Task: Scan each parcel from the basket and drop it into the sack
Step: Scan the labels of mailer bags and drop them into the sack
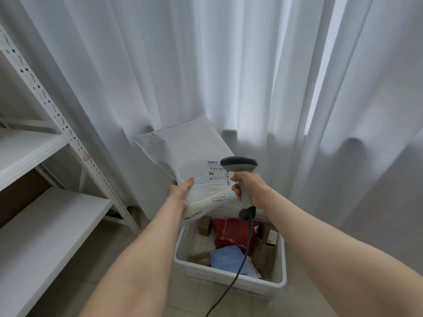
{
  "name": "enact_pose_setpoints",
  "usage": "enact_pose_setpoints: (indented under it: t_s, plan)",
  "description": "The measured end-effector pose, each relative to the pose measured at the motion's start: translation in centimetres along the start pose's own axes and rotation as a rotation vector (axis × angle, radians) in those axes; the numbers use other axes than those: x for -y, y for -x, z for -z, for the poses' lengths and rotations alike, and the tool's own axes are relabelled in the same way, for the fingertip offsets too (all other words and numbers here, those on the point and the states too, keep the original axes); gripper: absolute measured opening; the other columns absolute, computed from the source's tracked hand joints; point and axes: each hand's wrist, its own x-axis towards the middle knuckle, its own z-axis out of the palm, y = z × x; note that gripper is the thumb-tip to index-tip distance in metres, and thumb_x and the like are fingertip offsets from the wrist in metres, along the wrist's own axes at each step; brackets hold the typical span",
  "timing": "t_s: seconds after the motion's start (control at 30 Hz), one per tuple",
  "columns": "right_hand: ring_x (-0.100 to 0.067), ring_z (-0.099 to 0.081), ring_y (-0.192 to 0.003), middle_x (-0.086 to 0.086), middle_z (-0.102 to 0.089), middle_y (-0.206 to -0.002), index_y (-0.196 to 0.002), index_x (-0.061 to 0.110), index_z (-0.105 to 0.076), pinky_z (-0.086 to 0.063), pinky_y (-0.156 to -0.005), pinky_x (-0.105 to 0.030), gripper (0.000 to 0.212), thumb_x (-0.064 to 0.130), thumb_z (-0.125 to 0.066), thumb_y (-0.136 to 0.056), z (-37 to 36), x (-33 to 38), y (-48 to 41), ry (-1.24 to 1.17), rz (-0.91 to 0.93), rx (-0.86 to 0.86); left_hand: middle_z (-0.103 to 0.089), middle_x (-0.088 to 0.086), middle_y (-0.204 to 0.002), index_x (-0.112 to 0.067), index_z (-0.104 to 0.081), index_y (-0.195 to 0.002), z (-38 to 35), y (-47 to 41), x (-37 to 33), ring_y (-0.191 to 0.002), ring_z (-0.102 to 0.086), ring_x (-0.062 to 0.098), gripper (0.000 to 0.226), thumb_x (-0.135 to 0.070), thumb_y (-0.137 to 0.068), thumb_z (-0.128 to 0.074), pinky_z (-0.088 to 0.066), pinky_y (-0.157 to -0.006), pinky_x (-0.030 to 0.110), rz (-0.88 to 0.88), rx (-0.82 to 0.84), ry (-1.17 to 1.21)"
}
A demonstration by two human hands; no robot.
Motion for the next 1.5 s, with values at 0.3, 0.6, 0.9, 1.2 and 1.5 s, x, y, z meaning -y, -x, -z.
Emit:
enact_pose_setpoints:
  t_s: [0.3,0.6,0.9,1.2,1.5]
  plan:
    - [-0.014,-0.04,-0.038,-0.01,-0.049,-0.057,-0.1,0.008,-0.05,-0.035,-0.038,-0.018,0.014,0.002,-0.054,-0.088,-0.2,0.3,0.1,0.057,0.009,0.028,-0.065,0.017,-0.103,-0.001,-0.054,-0.115,0.6,-1.0,0.2,-0.094,-0.063,0.033,0.037,-0.003,-0.082,-0.072,-0.05,-0.091,0.055,0.004,0.005,-0.002]
    - [-0.013,-0.04,-0.037,-0.008,-0.048,-0.059,-0.098,0.007,-0.053,-0.036,-0.04,-0.017,0.011,0.004,-0.055,-0.087,0.2,0.8,0.3,0.096,-0.006,0.031,-0.062,0.02,-0.114,-0.008,-0.052,-0.106,1.2,-1.7,0.3,-0.096,-0.061,0.032,0.029,0.0,-0.084,-0.069,-0.047,-0.094,0.058,-0.005,0.003,0.012]
    - [-0.013,-0.041,-0.04,-0.006,-0.048,-0.057,-0.099,0.008,-0.053,-0.038,-0.041,-0.019,0.011,0.005,-0.054,-0.088,-0.1,1.3,0.8,0.137,0.005,0.077,-0.063,0.018,-0.107,-0.008,-0.054,-0.106,1.5,-2.1,0.3,-0.095,-0.062,0.032,0.029,-0.002,-0.084,-0.07,-0.048,-0.093,0.057,0.005,0.002,0.007]
    - [-0.014,-0.043,-0.04,-0.007,-0.053,-0.055,-0.099,0.005,-0.054,-0.04,-0.042,-0.021,0.012,0.005,-0.056,-0.087,-0.2,1.1,0.9,0.12,0.018,0.04,-0.063,0.018,-0.109,-0.008,-0.054,-0.106,1.8,-2.4,0.4,-0.099,-0.063,0.033,0.029,-0.004,-0.083,-0.072,-0.049,-0.092,0.056,0.007,-0.011,0.008]
    - [-0.012,-0.042,-0.041,-0.009,-0.054,-0.06,-0.097,0.006,-0.054,-0.04,-0.042,-0.018,0.009,0.005,-0.055,-0.088,-1.0,1.5,1.6,0.118,-0.004,0.05,-0.064,0.019,-0.107,-0.006,-0.055,-0.106,2.0,-2.4,0.4,-0.086,-0.063,0.029,0.03,-0.004,-0.082,-0.072,-0.051,-0.09,0.054,0.0,-0.012,0.001]
